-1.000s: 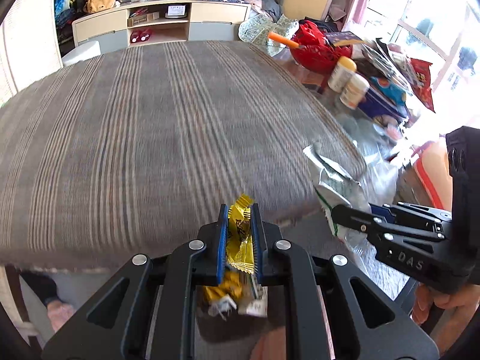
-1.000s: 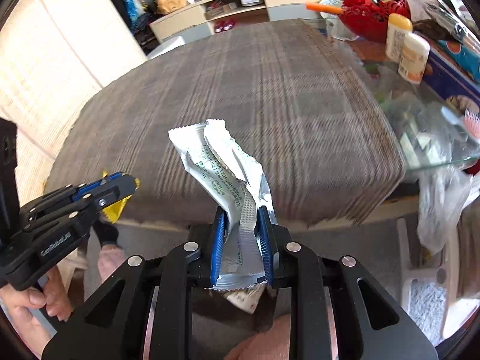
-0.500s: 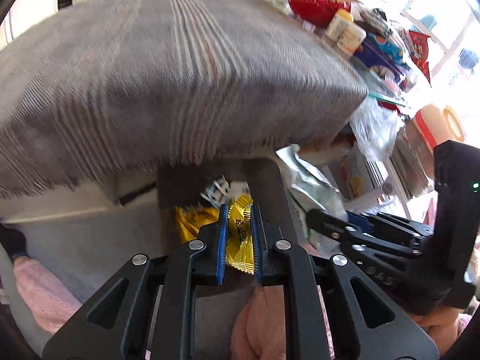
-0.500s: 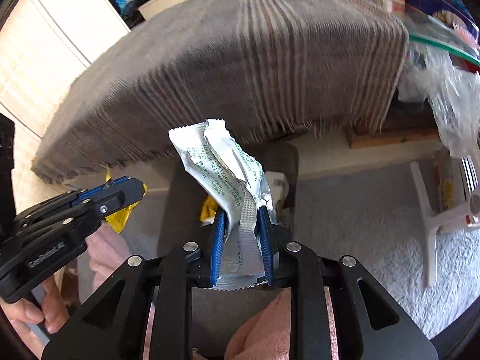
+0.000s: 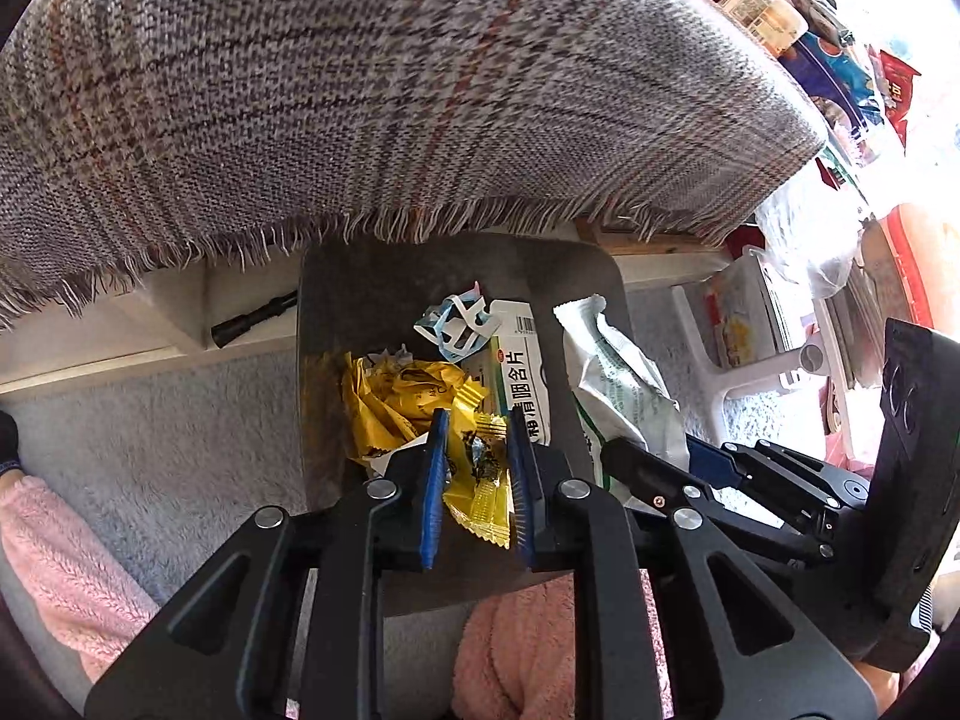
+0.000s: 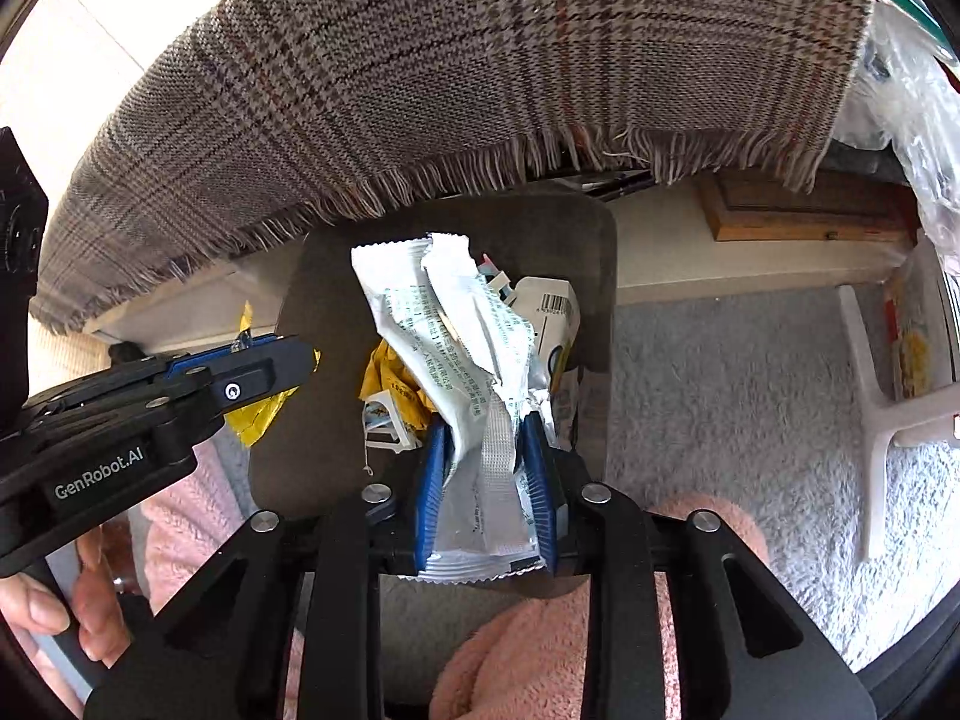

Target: Collect trash

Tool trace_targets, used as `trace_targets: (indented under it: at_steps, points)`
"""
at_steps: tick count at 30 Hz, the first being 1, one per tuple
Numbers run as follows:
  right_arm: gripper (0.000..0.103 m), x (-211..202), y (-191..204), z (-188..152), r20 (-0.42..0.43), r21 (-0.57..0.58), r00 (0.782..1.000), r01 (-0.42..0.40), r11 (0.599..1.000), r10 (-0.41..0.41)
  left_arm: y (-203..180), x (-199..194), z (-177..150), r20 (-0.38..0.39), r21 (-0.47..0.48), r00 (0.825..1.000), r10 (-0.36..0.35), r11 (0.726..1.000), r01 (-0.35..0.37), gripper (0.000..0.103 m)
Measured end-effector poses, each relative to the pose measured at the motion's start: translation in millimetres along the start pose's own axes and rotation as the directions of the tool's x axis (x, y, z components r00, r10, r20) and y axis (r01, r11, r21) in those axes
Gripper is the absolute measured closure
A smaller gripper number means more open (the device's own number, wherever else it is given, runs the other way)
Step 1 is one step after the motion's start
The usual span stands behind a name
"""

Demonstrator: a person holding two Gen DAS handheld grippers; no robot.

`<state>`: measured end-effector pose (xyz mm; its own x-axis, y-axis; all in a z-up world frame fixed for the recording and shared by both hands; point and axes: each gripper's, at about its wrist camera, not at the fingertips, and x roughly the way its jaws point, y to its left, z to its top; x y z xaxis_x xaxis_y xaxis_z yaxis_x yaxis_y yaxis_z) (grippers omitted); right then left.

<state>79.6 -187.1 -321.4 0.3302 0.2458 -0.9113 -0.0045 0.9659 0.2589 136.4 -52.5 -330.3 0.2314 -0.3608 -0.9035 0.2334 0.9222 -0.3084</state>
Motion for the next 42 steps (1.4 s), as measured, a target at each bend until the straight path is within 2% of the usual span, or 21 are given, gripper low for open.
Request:
trace_targets:
  at_steps: [3,5,7,9,11,12,13,14,15,16,23,26,28,30,32,33,34,35,37,42]
  points:
    - [0.058,3.1,1.1,1.2,-0.007,-0.012,1.0,0.004,1.0,-0.004,2.7,1.1,2.9,-0.002,-0.006,1.0,-0.005,1.0,0.005,0.079]
    - [0.053,2.9,2.3,0.9,-0.001,-0.029,1.0,0.022,0.999,-0.022,3.6,-1.6,5.1,0.005,-0.008,1.0,-0.011,1.0,0.011,0.067]
    - [0.049,0.6,3.2,0.2,0.008,-0.045,0.999,0.05,0.998,-0.05,3.6,-6.5,7.3,0.017,-0.009,1.0,-0.012,1.0,0.012,0.063]
    - [0.038,-4.7,3.1,-1.2,0.02,-0.065,0.997,0.075,0.995,-0.073,3.1,-12.7,9.5,0.029,-0.011,1.0,-0.005,1.0,0.005,0.054]
    - [0.024,-12.5,2.3,-3.0,0.021,-0.076,0.996,0.092,0.993,-0.091,1.3,-21.7,10.0,0.048,-0.012,0.999,0.011,1.0,-0.01,0.039]
    - [0.018,-17.7,1.0,-3.5,0.028,-0.074,0.995,0.099,0.992,-0.097,0.2,-28.0,9.5,0.062,-0.011,0.998,0.016,1.0,-0.015,0.034]
    - [0.016,-22.9,-0.6,-3.2,0.033,-0.069,0.995,0.099,0.993,-0.097,-1.8,-37.8,8.7,0.084,-0.008,0.996,0.022,1.0,-0.022,0.027]
    - [0.007,-30.1,-3.2,-2.3,0.041,-0.062,0.995,0.097,0.993,-0.095,-3.5,-47.7,7.6,0.106,-0.004,0.994,0.031,1.0,-0.031,0.018]
    - [0.003,-36.0,-4.7,-1.5,0.049,-0.056,0.994,0.096,0.994,-0.093,-6.1,-57.6,6.2,0.13,-0.001,0.991,0.04,0.999,-0.04,0.014]
    - [0.003,-43.0,-5.9,-0.8,0.063,-0.05,0.994,0.097,0.994,-0.094,-9.2,-70.2,4.2,0.16,0.003,0.986,0.047,0.999,-0.048,0.009]
    - [0.003,-105.6,3.4,8.3,0.2,-0.041,0.976,0.094,0.995,-0.084,-16.9,-156.3,-10.2,0.323,0.002,0.942,0.091,0.995,-0.097,0.008]
    - [0.003,-131.9,13.4,12.3,0.259,-0.039,0.961,0.115,0.993,-0.101,-21.1,-191.1,-16.3,0.4,-0.001,0.909,0.113,0.992,-0.124,0.008]
    - [0.003,-152.4,19.7,14.7,0.316,-0.038,0.943,0.124,0.992,-0.106,-23.8,-213.3,-20.3,0.447,-0.005,0.886,0.127,0.99,-0.139,0.008]
    - [0.003,-180.0,26.1,16.4,0.385,-0.027,0.915,0.142,0.99,-0.121,-26.3,-234.8,-23.9,0.491,-0.013,0.86,0.141,0.988,-0.154,0.008]
    - [0.003,-204.1,31.6,17.2,0.446,-0.023,0.887,0.15,0.988,-0.124,-26.9,-251.6,-25.5,0.519,-0.021,0.843,0.14,0.988,-0.151,0.008]
    - [0.003,-216.3,35.0,17.2,0.475,-0.021,0.87,0.161,0.987,-0.132,-27.5,-259.5,-26.3,0.534,-0.023,0.835,0.135,0.989,-0.145,0.008]
    - [0.003,-227.0,37.5,16.8,0.502,-0.021,0.854,0.173,0.985,-0.139,-29.4,-271.1,-28.2,0.559,-0.024,0.818,0.132,0.989,-0.143,0.008]
    - [0.003,-240.2,40.8,15.7,0.537,-0.021,0.831,0.188,0.982,-0.147,-30.5,-276.8,-30.2,0.571,-0.023,0.81,0.131,0.989,-0.144,0.008]
    - [0.003,-261.3,45.2,14.3,0.588,-0.016,0.793,0.21,0.978,-0.16,-35.4,-292.8,-33.5,0.609,-0.022,0.782,0.136,0.988,-0.155,0.008]
    - [0.003,-298.0,53.0,10.2,0.675,-0.009,0.721,0.223,0.975,-0.159,-46.3,-324.0,-42.1,0.681,-0.02,0.721,0.129,0.987,-0.158,0.008]
